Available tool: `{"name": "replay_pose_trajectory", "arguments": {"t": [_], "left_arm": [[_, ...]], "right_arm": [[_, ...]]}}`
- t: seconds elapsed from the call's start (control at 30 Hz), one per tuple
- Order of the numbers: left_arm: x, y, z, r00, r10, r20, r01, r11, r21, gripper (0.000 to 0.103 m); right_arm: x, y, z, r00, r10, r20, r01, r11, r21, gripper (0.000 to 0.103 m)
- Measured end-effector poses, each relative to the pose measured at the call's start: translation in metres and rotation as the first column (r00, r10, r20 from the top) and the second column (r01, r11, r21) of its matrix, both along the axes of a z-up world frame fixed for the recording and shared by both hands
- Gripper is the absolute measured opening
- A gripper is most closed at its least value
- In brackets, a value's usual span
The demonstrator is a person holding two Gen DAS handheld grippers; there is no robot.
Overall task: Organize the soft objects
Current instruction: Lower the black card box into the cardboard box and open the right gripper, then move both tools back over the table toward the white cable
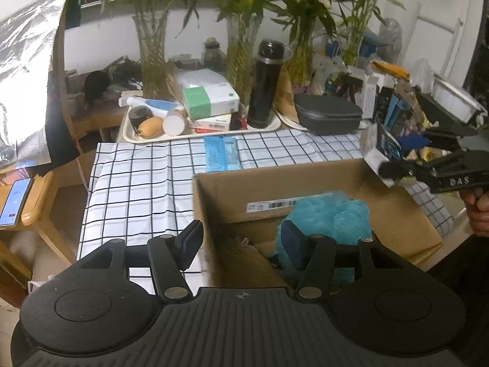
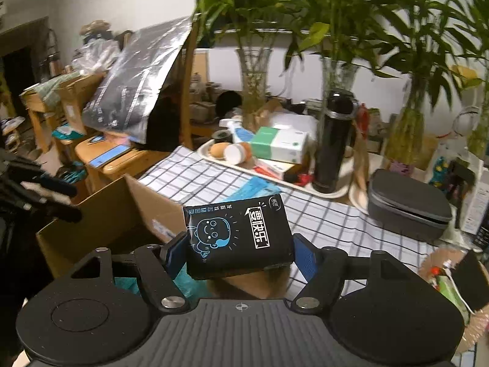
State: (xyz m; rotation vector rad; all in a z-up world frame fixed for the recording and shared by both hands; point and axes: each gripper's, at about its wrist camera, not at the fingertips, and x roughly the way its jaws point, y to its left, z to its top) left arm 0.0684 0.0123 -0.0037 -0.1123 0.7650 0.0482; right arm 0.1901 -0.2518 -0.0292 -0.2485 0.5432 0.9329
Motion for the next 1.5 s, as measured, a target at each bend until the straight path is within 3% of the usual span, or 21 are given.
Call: {"name": "replay_pose_trajectory", "arguments": {"t": [0.3,0.5,0.73,0.83,0.9,0.97,1.03,1.17,1.27,1.43,1.5], "left_arm": [[-0.017,0.029,-0.011,0.996,0.035,0.08,-0.033,0.999,-0.034,0.059],[-0.024,0.031,-0.022,0.989,0.042,0.145,-0.039,0.999,-0.025,0.063],[-0.027,0.032,-0.024,0.984,0.048,0.171,-0.043,0.999,-0.033,0.065],[-0.026,0.033,-0.025,0.986,0.054,0.161,-0.049,0.998,-0.036,0.065],[-0.027,0.035,-0.026,0.985,0.058,0.165,-0.051,0.998,-0.042,0.065],[-0.029,0.038,-0.026,0.984,0.062,0.168,-0.055,0.997,-0.049,0.065],[-0.029,0.039,-0.027,0.984,0.071,0.164,-0.063,0.997,-0.053,0.065],[-0.028,0.041,-0.028,0.984,0.081,0.161,-0.072,0.996,-0.062,0.065],[-0.027,0.04,-0.029,0.984,0.084,0.159,-0.075,0.995,-0.063,0.065],[-0.025,0.037,-0.03,0.986,0.072,0.153,-0.066,0.997,-0.049,0.065],[-0.024,0.038,-0.029,0.987,0.07,0.145,-0.064,0.997,-0.047,0.065]], "right_arm": [[-0.013,0.0,0.008,0.981,0.193,-0.006,-0.193,0.98,-0.049,0.074],[-0.027,0.01,0.02,0.944,0.328,0.029,-0.308,0.91,-0.277,0.074],[-0.036,0.04,0.012,0.887,0.458,-0.062,-0.416,0.733,-0.538,0.074],[-0.042,0.056,-0.002,0.865,0.491,-0.105,-0.439,0.639,-0.631,0.09],[-0.046,0.059,-0.008,0.858,0.504,-0.098,-0.438,0.618,-0.653,0.1],[-0.047,0.057,-0.007,0.859,0.505,-0.084,-0.436,0.637,-0.636,0.101],[-0.043,0.052,-0.004,0.871,0.485,-0.074,-0.429,0.681,-0.593,0.103],[-0.027,0.036,0.007,0.922,0.383,-0.065,-0.373,0.825,-0.424,0.103],[-0.019,0.026,0.008,0.948,0.305,-0.089,-0.318,0.908,-0.274,0.103],[-0.009,0.013,0.0,0.982,0.164,-0.093,-0.168,0.985,-0.039,0.103],[-0.002,0.015,-0.003,0.992,0.087,-0.089,-0.093,0.993,-0.071,0.103]]}}
